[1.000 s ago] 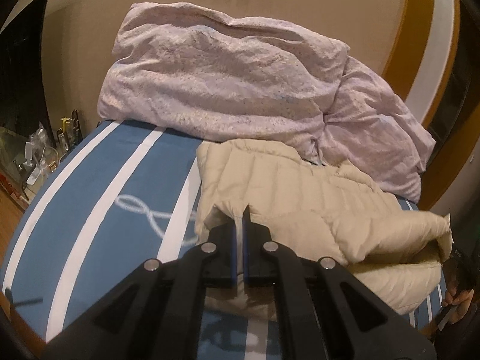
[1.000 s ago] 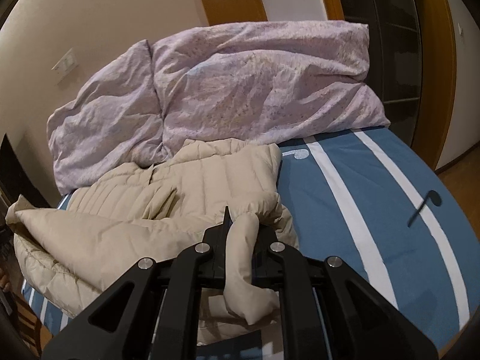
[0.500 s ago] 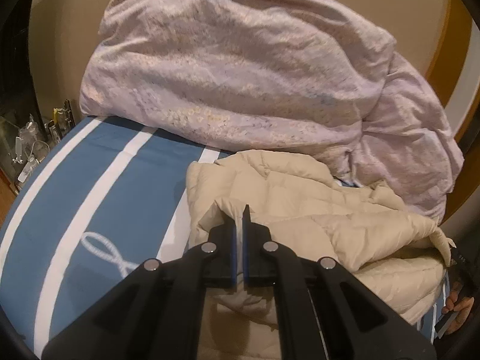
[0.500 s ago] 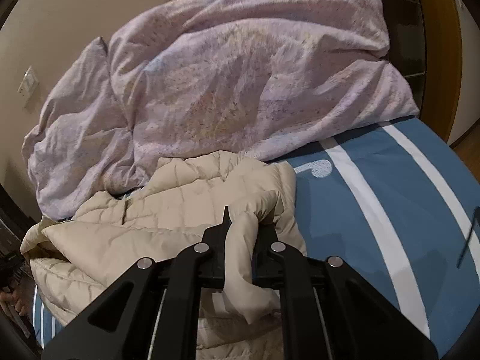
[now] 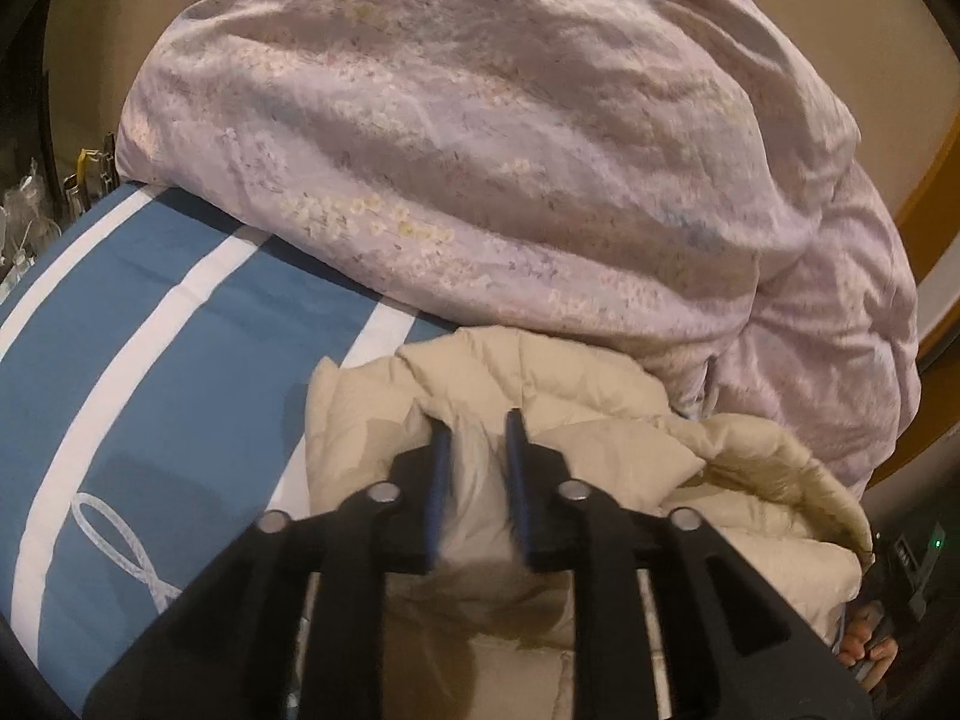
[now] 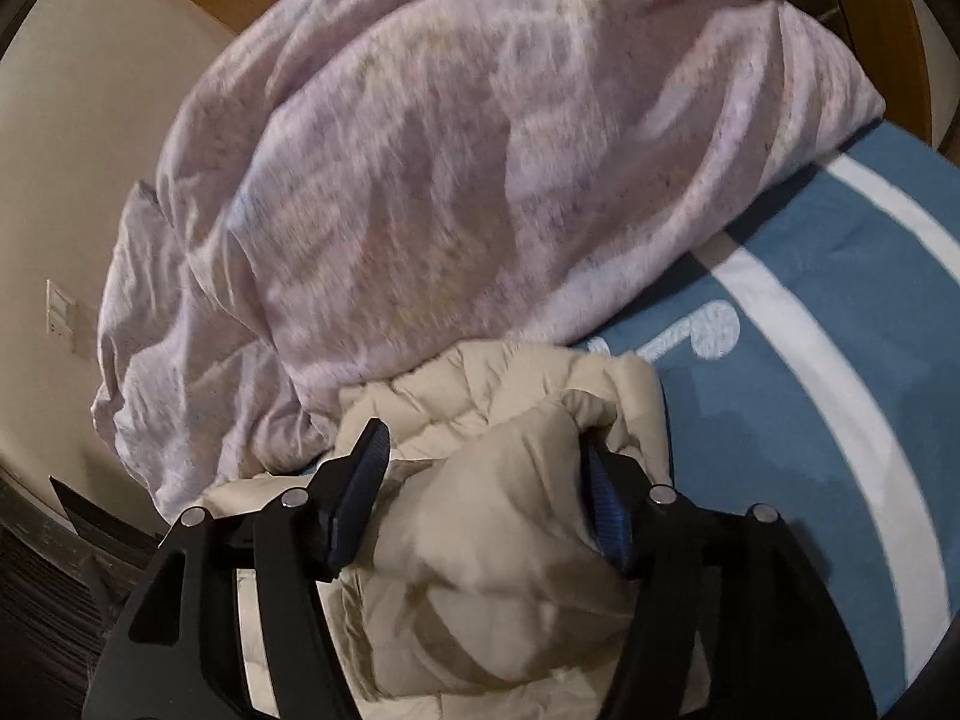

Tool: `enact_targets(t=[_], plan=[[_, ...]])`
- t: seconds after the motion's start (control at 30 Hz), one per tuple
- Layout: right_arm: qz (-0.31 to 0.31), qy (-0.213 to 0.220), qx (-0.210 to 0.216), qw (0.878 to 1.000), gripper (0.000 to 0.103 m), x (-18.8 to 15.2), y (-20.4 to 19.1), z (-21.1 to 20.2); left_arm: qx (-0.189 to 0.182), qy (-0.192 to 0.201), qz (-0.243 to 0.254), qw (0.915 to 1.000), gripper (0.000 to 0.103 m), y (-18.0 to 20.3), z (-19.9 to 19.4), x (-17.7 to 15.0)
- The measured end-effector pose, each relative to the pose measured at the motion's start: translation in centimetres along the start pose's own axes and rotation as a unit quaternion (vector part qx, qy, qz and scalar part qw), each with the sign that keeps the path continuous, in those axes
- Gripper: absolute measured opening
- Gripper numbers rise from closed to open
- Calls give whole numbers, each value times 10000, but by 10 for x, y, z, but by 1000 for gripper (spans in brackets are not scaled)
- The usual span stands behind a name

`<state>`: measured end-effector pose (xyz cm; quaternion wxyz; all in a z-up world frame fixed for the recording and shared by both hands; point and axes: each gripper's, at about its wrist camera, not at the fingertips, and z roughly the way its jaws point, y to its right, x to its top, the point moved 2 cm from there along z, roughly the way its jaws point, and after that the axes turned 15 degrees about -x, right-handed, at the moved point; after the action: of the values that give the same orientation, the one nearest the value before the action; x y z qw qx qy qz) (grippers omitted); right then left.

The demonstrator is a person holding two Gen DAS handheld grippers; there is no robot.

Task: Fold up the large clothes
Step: 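Release the hem and press both tools along the folded collar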

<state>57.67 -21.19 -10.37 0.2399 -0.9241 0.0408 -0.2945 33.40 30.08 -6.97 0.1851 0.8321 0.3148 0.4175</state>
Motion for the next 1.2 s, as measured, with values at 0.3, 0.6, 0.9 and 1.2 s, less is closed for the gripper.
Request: enact_targets(t=[0.3,0.6,0.9,1.2], plan=[[-104,425,-213,9988,73,-3,2,-46,168,236,149,9995,47,10,-45,-1],[-367,495,-215,9979,73,-31,-4,-85,223,128,426,9988,49,28,-77,-32],[-784,487,-330,9952,73,-45,-27,-77,322,28,856,9958,52,50,-69,-52],[-1717,638,-1047,9775,72,-55,-58,-20,655,-31,1077,9920,52,47,-7,-60]])
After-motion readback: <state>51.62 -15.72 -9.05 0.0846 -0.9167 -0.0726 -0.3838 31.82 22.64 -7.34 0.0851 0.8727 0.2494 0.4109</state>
